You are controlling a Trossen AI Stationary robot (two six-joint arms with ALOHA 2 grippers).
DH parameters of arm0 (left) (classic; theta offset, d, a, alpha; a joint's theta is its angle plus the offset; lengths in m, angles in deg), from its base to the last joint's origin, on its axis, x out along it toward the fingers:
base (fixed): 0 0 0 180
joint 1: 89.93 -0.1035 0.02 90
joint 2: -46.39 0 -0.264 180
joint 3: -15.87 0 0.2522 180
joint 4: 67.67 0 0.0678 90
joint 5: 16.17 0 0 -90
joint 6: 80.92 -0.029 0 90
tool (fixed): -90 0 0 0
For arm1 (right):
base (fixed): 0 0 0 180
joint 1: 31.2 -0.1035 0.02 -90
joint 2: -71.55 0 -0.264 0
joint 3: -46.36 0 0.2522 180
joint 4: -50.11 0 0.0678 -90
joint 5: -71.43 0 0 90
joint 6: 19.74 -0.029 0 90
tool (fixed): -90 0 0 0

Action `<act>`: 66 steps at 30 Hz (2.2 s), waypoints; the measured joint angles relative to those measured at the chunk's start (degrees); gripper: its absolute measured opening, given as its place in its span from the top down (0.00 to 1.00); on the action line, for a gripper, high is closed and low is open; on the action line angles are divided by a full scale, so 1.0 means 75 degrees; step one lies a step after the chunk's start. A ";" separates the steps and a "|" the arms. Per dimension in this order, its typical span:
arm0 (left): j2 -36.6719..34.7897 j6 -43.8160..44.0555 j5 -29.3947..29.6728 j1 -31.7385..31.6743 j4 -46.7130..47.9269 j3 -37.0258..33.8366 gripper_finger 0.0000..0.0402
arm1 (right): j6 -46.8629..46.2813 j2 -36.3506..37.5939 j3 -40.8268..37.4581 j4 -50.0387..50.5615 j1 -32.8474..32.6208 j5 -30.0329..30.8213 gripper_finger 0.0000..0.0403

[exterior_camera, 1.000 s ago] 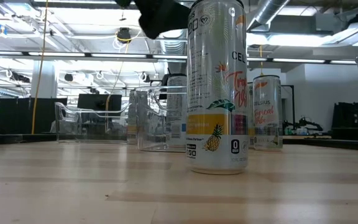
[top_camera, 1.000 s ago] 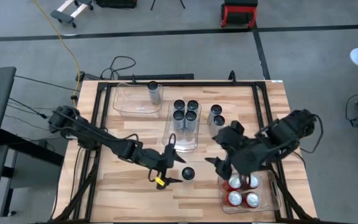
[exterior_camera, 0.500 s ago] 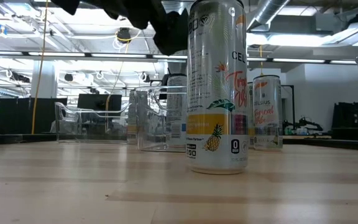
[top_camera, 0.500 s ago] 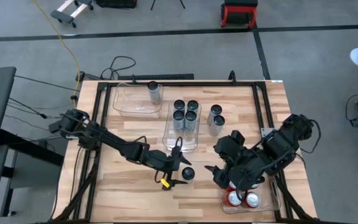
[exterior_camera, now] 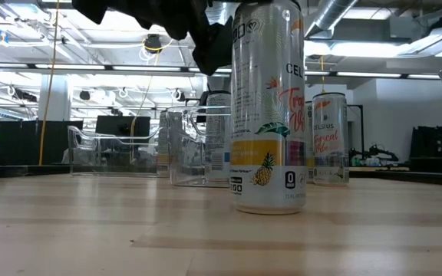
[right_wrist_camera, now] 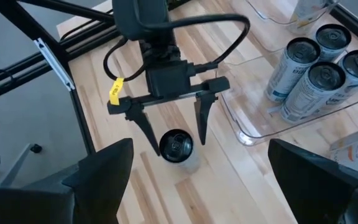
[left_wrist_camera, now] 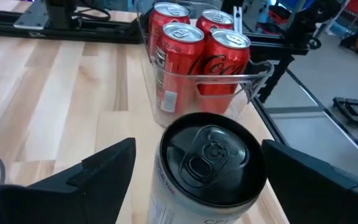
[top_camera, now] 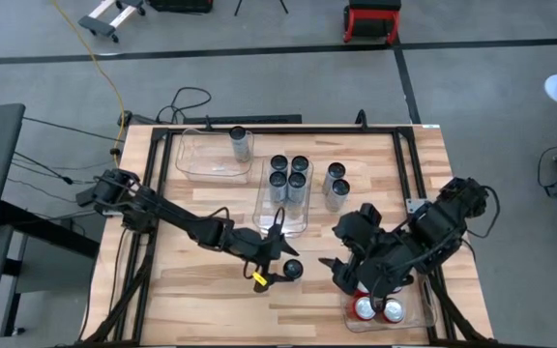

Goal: Sort soda cans
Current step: Put the white yellow soda can into the top transparent bin

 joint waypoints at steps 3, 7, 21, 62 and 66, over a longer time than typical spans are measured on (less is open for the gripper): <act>0.0097 -0.0044 -0.0013 -0.0059 -0.0071 0.0000 0.16 | -0.0098 0.0000 0.0000 0.0000 0.0000 0.0069 0.04; 0.0182 -0.0373 -0.0007 -0.0075 -0.0233 -0.0002 0.16 | -0.0145 0.0000 0.0003 -0.0052 0.0000 0.0097 0.04; 0.0236 -0.0919 -0.0257 -0.0079 -0.0308 -0.0003 0.21 | -0.0318 0.0000 0.0003 -0.0044 0.0052 0.0099 0.04; -0.4627 -0.1414 0.2195 -0.2993 0.7094 0.1813 0.36 | -0.0517 0.0003 0.0003 -0.0123 0.0152 0.0400 0.04; -0.4756 -0.1476 0.2121 -0.3989 0.7225 0.1792 0.36 | -0.0599 0.0003 0.0003 -0.0163 0.0125 0.0464 0.04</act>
